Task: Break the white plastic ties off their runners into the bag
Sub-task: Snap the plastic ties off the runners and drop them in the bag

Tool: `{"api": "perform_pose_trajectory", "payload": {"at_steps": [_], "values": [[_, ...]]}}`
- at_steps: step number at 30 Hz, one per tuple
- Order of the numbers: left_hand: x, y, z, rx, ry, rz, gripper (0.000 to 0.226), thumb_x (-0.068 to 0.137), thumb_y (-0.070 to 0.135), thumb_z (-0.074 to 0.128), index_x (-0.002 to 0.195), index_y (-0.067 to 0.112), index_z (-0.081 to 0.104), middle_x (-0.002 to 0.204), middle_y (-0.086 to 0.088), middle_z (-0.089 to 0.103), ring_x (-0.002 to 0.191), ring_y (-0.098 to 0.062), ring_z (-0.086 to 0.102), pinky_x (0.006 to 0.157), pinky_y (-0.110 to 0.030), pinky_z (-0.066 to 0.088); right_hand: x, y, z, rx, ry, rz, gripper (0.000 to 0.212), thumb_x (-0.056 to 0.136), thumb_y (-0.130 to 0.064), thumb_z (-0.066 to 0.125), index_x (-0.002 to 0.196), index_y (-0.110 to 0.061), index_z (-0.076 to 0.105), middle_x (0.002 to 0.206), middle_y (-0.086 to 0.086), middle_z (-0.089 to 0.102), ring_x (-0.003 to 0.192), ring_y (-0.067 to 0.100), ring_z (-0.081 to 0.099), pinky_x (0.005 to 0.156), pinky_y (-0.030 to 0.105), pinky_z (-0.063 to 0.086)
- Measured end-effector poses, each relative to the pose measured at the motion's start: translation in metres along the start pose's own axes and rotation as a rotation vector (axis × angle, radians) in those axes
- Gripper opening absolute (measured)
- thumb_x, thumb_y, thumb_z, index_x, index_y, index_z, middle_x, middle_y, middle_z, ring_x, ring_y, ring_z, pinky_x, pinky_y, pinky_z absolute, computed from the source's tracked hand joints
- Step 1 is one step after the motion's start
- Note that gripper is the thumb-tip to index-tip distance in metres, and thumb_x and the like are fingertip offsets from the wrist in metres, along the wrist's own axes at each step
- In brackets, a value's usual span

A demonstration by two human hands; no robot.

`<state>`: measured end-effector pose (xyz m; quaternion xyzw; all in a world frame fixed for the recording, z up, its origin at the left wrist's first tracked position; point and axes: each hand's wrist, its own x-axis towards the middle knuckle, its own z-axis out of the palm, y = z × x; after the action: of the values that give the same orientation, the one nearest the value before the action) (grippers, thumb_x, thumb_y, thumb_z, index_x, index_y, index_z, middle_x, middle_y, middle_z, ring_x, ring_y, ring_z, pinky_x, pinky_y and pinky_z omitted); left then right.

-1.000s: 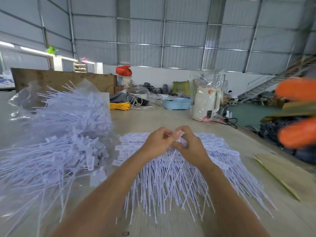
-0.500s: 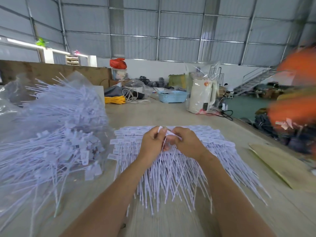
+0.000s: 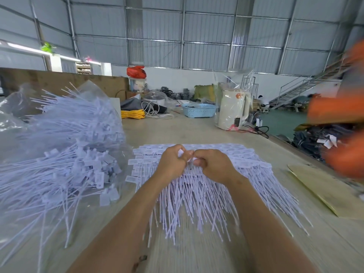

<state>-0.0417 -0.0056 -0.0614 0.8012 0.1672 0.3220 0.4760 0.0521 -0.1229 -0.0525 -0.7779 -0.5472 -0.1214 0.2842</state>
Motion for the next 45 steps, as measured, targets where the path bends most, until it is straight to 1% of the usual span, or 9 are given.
{"api": "perform_pose_trajectory", "payload": {"at_steps": [6,9,14,19,22,28,35,40,45], "values": [[-0.001,-0.003,-0.018,-0.489,0.021,-0.103,0.024,0.096,0.022,0.055,0.074,0.011,0.056,0.057,-0.004,0.041,0.037,-0.008,0.029,0.037,-0.014,0.025,-0.005,0.008,-0.023,0.319,0.254,0.110,0.018,0.093,-0.005,0.050,0.078,0.000,0.058,0.075,0.010,0.058,0.071,0.015,0.049,0.064,0.019,0.036],[-0.003,0.003,-0.006,-0.515,0.023,-0.068,0.026,0.101,0.027,0.043,0.087,0.012,0.059,0.059,-0.004,0.051,0.037,-0.006,0.036,0.038,-0.016,0.029,0.001,-0.010,-0.026,0.376,0.300,0.051,0.010,0.089,-0.008,0.059,0.082,-0.005,0.064,0.082,-0.002,0.060,0.083,0.013,0.050,0.072,0.011,0.035],[-0.009,0.015,0.013,-0.522,-0.112,-0.108,0.052,0.096,0.053,0.034,0.086,0.010,0.062,0.056,0.000,0.054,0.046,-0.008,0.045,0.045,-0.020,0.033,0.002,-0.030,-0.017,0.463,0.184,0.015,0.017,0.086,0.002,0.059,0.097,-0.010,0.063,0.093,0.007,0.051,0.084,0.020,0.055,0.082,0.035,0.049],[-0.012,0.009,0.018,-0.378,0.014,-0.020,0.025,0.100,0.028,0.046,0.089,0.009,0.059,0.062,-0.003,0.053,0.050,-0.012,0.046,0.046,-0.021,0.038,0.000,-0.025,-0.010,0.403,0.158,0.035,0.038,0.084,0.012,0.050,0.115,-0.009,0.056,0.111,0.008,0.046,0.081,0.004,0.050,0.075,0.007,0.042],[-0.008,0.007,0.011,-0.439,0.131,-0.041,0.020,0.101,0.019,0.044,0.088,0.011,0.058,0.056,0.001,0.056,0.043,-0.005,0.048,0.040,-0.015,0.038,0.001,-0.018,-0.008,0.399,0.141,0.113,0.039,0.088,-0.001,0.058,0.124,-0.012,0.053,0.112,0.002,0.045,0.082,0.014,0.052,0.076,0.021,0.048],[-0.008,0.004,0.009,-0.497,0.131,-0.069,0.017,0.099,0.018,0.047,0.089,0.009,0.057,0.047,0.002,0.052,0.037,-0.008,0.042,0.038,-0.017,0.033,0.003,-0.010,-0.001,0.204,0.016,0.145,0.023,0.093,-0.009,0.052,0.076,0.003,0.062,0.061,0.003,0.049,0.056,0.015,0.044,0.061,0.031,0.036],[-0.010,0.003,0.006,-0.507,0.108,-0.085,0.014,0.091,0.016,0.062,0.079,0.010,0.058,0.049,0.000,0.050,0.034,-0.008,0.036,0.037,-0.016,0.029,0.001,-0.010,0.003,0.213,0.035,0.062,0.023,0.093,-0.015,0.055,0.073,-0.005,0.055,0.067,0.006,0.051,0.063,0.020,0.042,0.060,0.028,0.030],[-0.009,0.011,-0.001,-0.359,0.080,-0.134,0.016,0.091,0.016,0.063,0.082,0.003,0.060,0.050,-0.002,0.049,0.036,-0.009,0.038,0.041,-0.018,0.031,0.000,-0.012,0.002,0.100,0.075,0.012,0.015,0.092,-0.013,0.056,0.085,-0.002,0.063,0.072,0.008,0.057,0.068,0.025,0.047,0.061,0.029,0.033],[-0.007,0.040,-0.027,0.526,0.023,0.074,0.022,0.092,0.027,0.061,0.087,0.006,0.058,0.077,-0.007,0.051,0.074,-0.021,0.044,0.062,-0.028,0.032,0.000,-0.001,-0.001,-0.224,0.089,0.031,0.017,0.097,-0.024,0.047,0.083,-0.018,0.053,0.093,-0.001,0.062,0.090,0.024,0.056,0.061,0.028,0.028]]}}
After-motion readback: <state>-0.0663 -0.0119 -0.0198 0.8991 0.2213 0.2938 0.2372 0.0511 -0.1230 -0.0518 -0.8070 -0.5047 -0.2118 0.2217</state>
